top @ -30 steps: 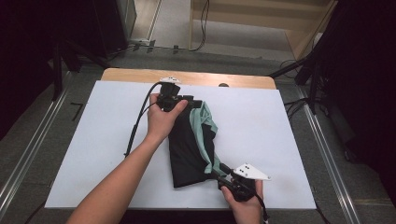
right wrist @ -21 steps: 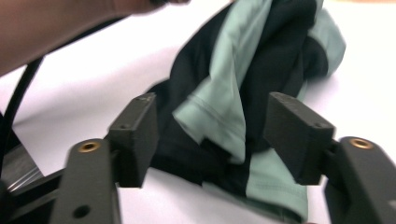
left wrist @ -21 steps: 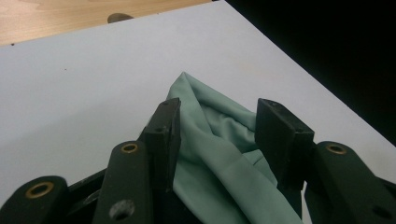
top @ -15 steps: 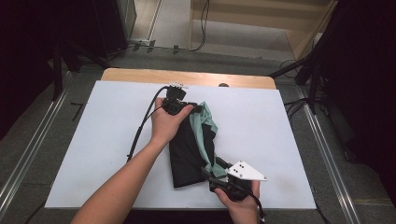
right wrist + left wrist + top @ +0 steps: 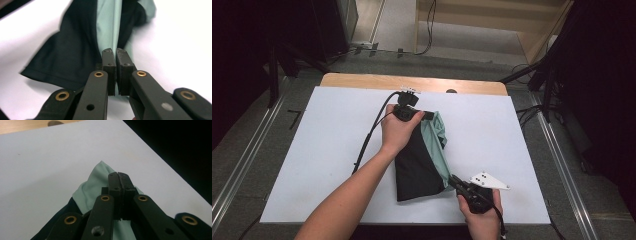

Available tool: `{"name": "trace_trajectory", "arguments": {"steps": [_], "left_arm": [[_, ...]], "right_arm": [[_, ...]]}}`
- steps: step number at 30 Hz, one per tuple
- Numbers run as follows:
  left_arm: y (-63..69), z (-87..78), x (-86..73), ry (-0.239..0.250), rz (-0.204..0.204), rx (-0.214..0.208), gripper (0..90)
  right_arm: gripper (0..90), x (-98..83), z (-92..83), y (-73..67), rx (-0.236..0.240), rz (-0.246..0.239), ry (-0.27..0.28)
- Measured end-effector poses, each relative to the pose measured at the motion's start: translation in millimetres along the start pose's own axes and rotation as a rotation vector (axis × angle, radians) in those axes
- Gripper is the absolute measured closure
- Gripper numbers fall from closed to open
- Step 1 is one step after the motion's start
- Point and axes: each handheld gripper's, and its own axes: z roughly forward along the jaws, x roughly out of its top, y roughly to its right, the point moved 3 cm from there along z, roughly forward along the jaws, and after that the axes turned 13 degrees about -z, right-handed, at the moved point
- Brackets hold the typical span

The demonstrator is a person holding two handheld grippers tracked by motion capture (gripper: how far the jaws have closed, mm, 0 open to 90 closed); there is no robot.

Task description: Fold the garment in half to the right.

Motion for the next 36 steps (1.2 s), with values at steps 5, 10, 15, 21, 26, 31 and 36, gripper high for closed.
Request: {"name": "trace_trajectory", "arguments": {"steps": [5,10,15,21,26,31,36], "left_arm": [[-2.7,8.4,-3.6,-0.004,0.002,-0.035,77.2],[-6.3,-20.3,-7.2,0.045,0.049,-0.059,64.8],[-32.9,-55.4,-15.2,0.115,0.027,-0.021,52.2],[-73.6,-75.6,-37.0,0.125,-0.050,0.032,48.2],[-84.6,-69.4,-51.2,0.093,-0.081,0.017,46.3],[-89.7,-57.3,-54.9,0.085,-0.128,0.001,40.4],[-90.2,-52.7,-54.8,0.072,-0.157,-0.018,57.6]], "right_arm": [[85.7,-13.0,6.0,11.8,-0.021,-0.005,-0.105],[85.5,-17.3,13.3,14.6,-0.022,-0.012,-0.137],[84.9,-18.0,15.9,15.9,-0.043,-0.016,-0.147],[84.8,-18.9,17.2,15.6,-0.055,-0.036,-0.153],[85.1,-19.9,16.8,16.2,-0.069,-0.037,-0.161],[85.5,-21.6,17.2,19.8,-0.077,-0.022,-0.173],[85.6,-21.3,17.5,18.2,-0.087,-0.037,-0.174]]}}
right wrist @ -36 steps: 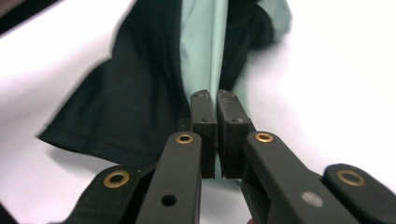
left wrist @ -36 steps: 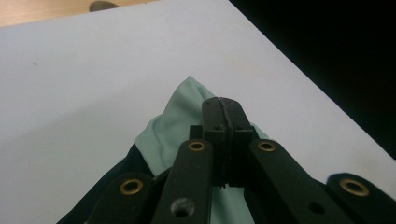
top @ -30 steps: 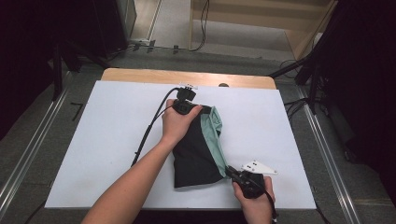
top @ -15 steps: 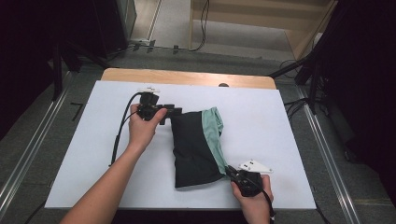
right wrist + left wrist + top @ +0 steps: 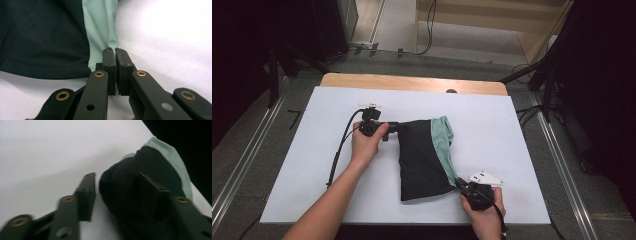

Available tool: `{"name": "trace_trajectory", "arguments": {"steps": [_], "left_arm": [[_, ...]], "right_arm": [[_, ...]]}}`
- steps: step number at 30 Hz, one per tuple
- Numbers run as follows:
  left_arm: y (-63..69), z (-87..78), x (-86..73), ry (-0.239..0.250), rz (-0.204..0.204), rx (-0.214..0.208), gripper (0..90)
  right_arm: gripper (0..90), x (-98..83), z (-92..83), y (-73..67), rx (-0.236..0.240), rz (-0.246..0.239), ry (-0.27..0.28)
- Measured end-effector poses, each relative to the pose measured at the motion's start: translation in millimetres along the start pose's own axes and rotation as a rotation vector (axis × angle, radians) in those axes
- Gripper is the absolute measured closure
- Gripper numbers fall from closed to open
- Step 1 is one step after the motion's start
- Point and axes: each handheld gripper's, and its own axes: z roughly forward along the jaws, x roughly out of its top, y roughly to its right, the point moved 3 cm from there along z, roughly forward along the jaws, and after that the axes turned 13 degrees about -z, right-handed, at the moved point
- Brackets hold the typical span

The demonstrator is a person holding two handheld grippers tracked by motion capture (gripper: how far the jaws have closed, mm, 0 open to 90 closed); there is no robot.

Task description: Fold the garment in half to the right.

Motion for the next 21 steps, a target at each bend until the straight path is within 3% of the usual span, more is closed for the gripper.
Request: {"name": "trace_trajectory", "arguments": {"steps": [1,4,11,18,21], "left_arm": [[0.0,-0.4,0.0,-0.003,0.005,0.011,68.7],[-0.1,-1.5,1.3,-0.014,0.017,0.027,79.8],[0.6,-1.9,17.3,0.006,0.052,0.071,84.8],[-8.7,-2.1,41.8,0.037,0.050,0.120,86.2],[-14.0,0.0,42.5,0.034,0.032,0.120,85.9]], "right_arm": [[85.6,0.0,0.0,-0.2,0.000,0.000,0.000],[85.6,0.4,0.7,-0.7,0.005,-0.009,0.005],[85.6,5.9,4.7,-6.0,0.008,-0.031,0.009],[85.7,20.6,18.5,-14.4,0.040,-0.050,0.033],[85.7,26.0,23.7,-20.0,0.047,-0.071,0.036]]}}
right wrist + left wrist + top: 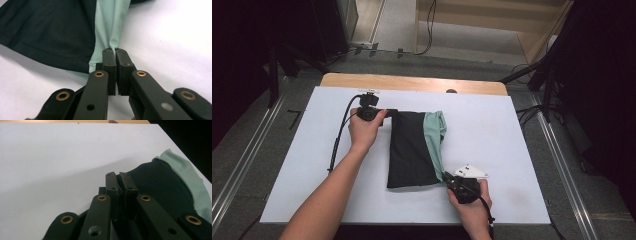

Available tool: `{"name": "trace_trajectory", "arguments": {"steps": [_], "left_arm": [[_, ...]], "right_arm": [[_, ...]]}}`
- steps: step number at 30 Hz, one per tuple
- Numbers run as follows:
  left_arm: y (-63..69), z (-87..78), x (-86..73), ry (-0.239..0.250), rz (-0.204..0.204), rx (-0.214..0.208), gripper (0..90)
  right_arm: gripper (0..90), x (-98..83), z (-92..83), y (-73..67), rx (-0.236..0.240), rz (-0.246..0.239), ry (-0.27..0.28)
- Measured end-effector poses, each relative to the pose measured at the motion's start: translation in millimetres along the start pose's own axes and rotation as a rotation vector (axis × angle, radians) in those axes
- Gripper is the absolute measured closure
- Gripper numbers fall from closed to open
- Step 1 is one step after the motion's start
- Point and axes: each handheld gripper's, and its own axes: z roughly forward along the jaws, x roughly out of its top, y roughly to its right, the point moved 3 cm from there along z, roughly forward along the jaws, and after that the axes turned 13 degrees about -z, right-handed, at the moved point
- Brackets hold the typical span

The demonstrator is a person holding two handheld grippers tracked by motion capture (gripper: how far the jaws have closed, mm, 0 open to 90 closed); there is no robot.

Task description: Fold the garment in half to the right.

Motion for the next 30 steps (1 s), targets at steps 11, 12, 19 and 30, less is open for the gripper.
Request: {"name": "trace_trajectory", "arguments": {"steps": [11,12,19,30], "left_arm": [[9.4,-33.4,-24.4,0.110,0.075,0.009,52.6],[13.5,-39.0,-29.3,0.119,0.097,0.007,52.6],[43.4,-66.0,-87.7,0.089,0.225,-0.084,73.2],[54.2,-79.4,-180.3,-0.024,0.230,-0.061,60.4]], "right_arm": [[85.4,-0.6,0.1,2.4,0.033,0.030,0.004],[85.3,-0.6,-0.1,2.7,0.036,0.035,0.005],[84.9,-0.2,-5.0,3.0,0.042,0.040,0.027],[84.8,-0.9,-5.1,3.2,0.066,0.039,0.029]]}}
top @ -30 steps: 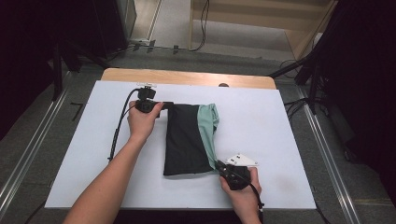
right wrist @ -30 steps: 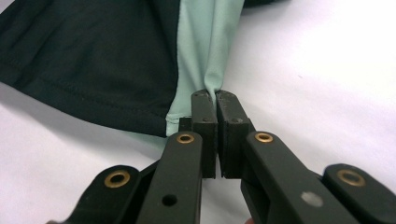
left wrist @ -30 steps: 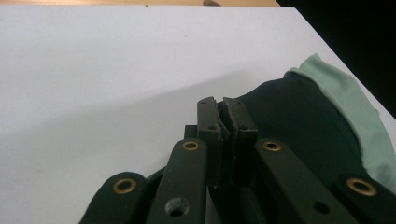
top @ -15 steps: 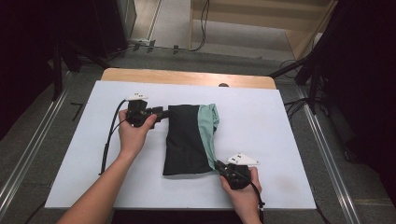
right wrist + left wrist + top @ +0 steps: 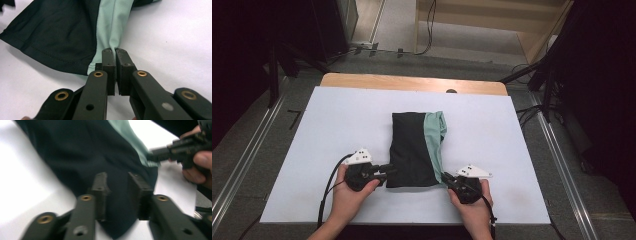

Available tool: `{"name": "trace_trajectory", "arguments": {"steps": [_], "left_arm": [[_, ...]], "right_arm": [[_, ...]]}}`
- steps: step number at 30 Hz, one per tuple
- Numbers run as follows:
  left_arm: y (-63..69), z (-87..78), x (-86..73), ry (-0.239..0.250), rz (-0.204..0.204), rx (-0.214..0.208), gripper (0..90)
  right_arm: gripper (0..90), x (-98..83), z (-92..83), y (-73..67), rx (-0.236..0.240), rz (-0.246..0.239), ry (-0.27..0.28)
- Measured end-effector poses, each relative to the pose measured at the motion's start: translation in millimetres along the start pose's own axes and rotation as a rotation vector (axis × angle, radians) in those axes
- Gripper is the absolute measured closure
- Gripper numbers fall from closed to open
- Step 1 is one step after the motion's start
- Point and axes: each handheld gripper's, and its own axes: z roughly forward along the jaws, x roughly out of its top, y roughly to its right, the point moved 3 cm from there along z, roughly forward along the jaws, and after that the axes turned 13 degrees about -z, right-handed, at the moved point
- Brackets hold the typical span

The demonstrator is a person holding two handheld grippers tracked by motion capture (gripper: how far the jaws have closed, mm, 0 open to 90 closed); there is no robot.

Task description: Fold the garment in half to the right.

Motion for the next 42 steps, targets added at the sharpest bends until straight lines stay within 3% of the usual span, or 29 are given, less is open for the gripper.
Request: {"name": "trace_trajectory", "arguments": {"steps": [2,4,5,9,10,14,18,21,24,26,31,35,39,42], "left_arm": [[1.8,-0.2,-8.7,-0.007,-0.006,0.017,52.7],[4.7,3.9,-15.9,-0.022,0.032,0.110,48.4],[5.5,6.6,-17.6,-0.033,0.045,0.132,48.6],[7.1,11.6,-19.6,-0.066,0.065,0.128,78.6],[7.1,11.1,-19.8,-0.065,0.063,0.123,82.4],[3.2,6.3,-25.3,-0.063,0.087,0.127,84.1],[2.3,5.3,-26.0,-0.059,0.074,0.123,83.6],[2.6,3.6,-27.0,-0.061,0.073,0.107,75.6],[3.0,-3.8,-26.7,-0.052,0.060,0.048,67.7],[2.6,-8.3,-25.8,-0.022,0.063,0.041,62.8],[3.9,-15.6,-24.2,0.043,0.089,0.039,43.2],[5.4,-21.4,-21.7,0.098,0.093,0.011,27.5],[4.7,-26.7,-20.1,0.141,0.103,0.013,12.4],[3.6,-32.9,-18.3,0.174,0.105,-0.002,7.6]], "right_arm": [[84.9,0.0,0.9,0.0,-0.001,-0.001,-0.002],[84.9,-0.1,1.7,0.1,0.001,-0.004,-0.005],[84.9,-0.1,2.0,0.2,0.000,-0.004,-0.006],[84.9,0.0,1.8,1.1,0.001,-0.004,-0.003],[84.9,-0.1,1.3,1.2,0.003,-0.002,-0.003],[85.1,-1.1,1.9,3.3,0.001,-0.006,-0.009],[85.3,-1.9,3.1,5.4,0.011,-0.013,-0.020],[84.4,-2.5,2.7,6.3,0.025,-0.003,-0.022],[77.7,-3.0,1.3,8.2,0.049,-0.001,-0.009],[72.3,-2.6,-1.3,8.7,0.081,-0.004,0.021],[56.8,1.8,-8.9,6.9,0.095,-0.056,0.094],[38.1,7.5,-16.8,5.7,0.087,-0.102,0.170],[13.4,11.7,-23.3,5.3,0.078,-0.121,0.207],[3.6,15.3,-29.0,5.8,0.086,-0.128,0.222]]}}
